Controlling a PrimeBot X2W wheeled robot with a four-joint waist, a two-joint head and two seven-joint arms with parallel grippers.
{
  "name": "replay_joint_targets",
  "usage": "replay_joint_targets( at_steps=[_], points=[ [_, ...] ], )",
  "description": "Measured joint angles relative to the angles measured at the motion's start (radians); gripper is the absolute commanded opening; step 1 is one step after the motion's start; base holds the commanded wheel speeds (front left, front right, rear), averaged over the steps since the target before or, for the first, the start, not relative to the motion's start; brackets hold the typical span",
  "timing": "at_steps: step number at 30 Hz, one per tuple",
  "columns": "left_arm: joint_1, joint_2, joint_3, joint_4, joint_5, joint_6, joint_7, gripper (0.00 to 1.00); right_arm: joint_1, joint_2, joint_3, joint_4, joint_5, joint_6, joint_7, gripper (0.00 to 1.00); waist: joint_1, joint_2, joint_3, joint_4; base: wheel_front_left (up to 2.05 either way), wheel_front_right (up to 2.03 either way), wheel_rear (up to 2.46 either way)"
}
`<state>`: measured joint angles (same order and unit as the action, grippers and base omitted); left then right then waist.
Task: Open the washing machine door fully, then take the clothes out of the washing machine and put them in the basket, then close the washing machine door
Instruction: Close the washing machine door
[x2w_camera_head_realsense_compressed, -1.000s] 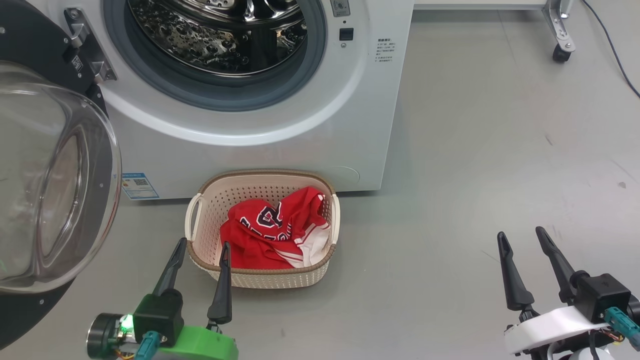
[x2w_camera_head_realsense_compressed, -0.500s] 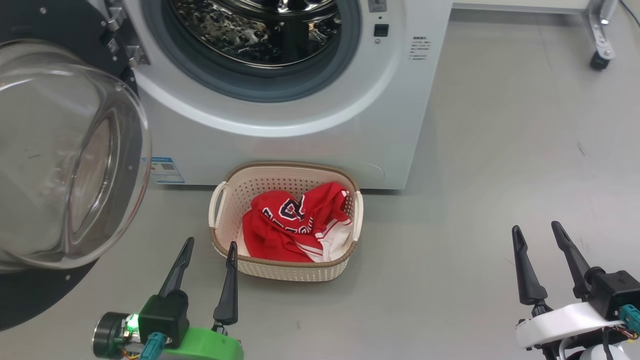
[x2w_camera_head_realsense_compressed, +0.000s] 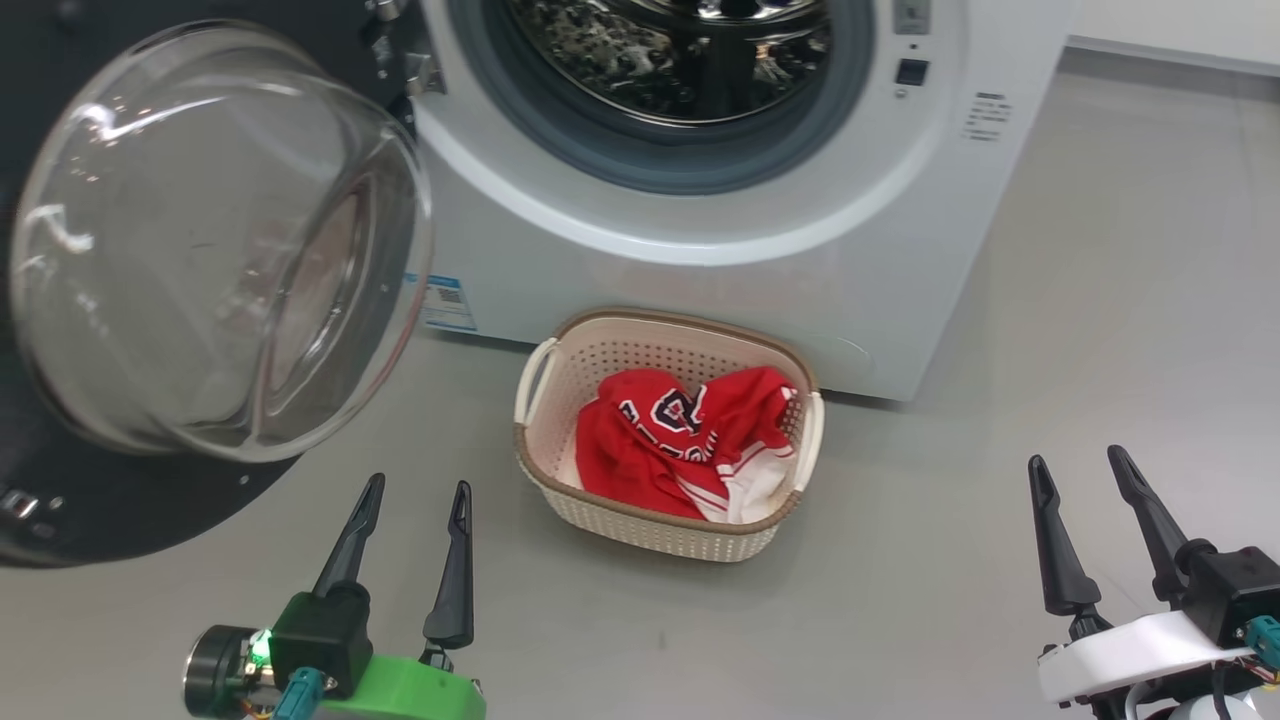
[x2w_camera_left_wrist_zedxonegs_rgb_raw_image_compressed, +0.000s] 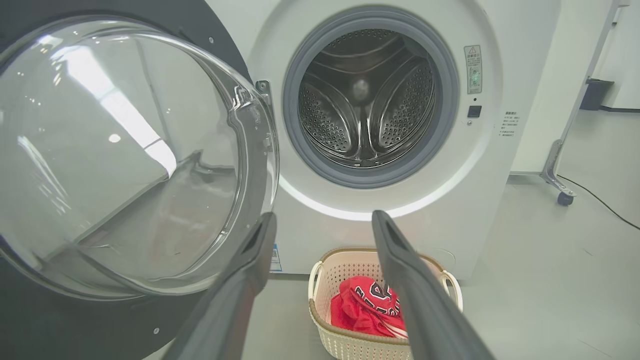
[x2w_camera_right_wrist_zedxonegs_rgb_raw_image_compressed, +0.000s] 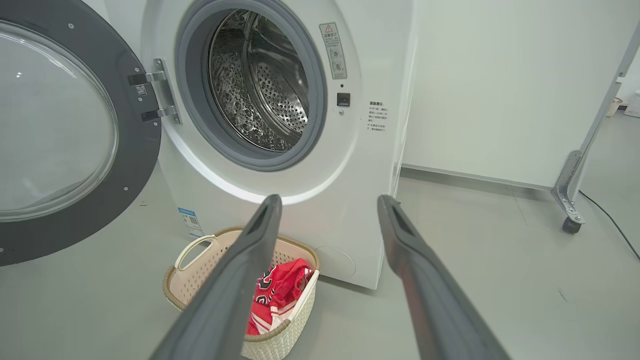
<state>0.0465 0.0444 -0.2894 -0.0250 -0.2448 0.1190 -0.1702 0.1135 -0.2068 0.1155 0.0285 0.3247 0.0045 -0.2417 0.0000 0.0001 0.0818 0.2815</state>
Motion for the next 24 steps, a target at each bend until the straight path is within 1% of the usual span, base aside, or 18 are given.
replay_joint_targets(
  at_steps=[11,12,15,20,24],
  points=[
    [0.009,0.000,0.003,0.011,-0.013,0.000,-0.009,1.00,0.024,0.001,0.016,-0.011,-0.001,0.000,0.008,1.00,0.0000,0.0000,-0.012,0.133,0.00,0.00,0.00],
    [0.012,0.000,0.003,0.011,-0.013,0.000,-0.009,1.00,0.027,0.001,0.017,-0.012,-0.001,-0.007,0.009,1.00,0.0000,0.0000,-0.013,0.143,0.00,0.00,0.00],
    [0.019,0.001,0.004,0.010,-0.013,0.000,-0.009,1.00,0.030,0.002,0.020,-0.018,-0.001,-0.008,0.012,1.00,0.0000,0.0000,-0.015,0.174,0.00,0.00,0.00],
    [0.023,0.001,0.026,0.005,-0.013,0.000,-0.017,1.00,0.030,0.004,0.027,-0.028,-0.002,-0.007,0.020,1.00,0.0000,0.0000,-0.012,0.212,0.00,0.00,0.00],
    [0.034,0.001,0.038,0.003,-0.018,0.000,-0.021,1.00,0.029,0.004,0.037,-0.030,-0.004,-0.007,0.026,1.00,0.0000,0.0000,-0.005,0.223,0.00,0.00,0.00]
  ],
)
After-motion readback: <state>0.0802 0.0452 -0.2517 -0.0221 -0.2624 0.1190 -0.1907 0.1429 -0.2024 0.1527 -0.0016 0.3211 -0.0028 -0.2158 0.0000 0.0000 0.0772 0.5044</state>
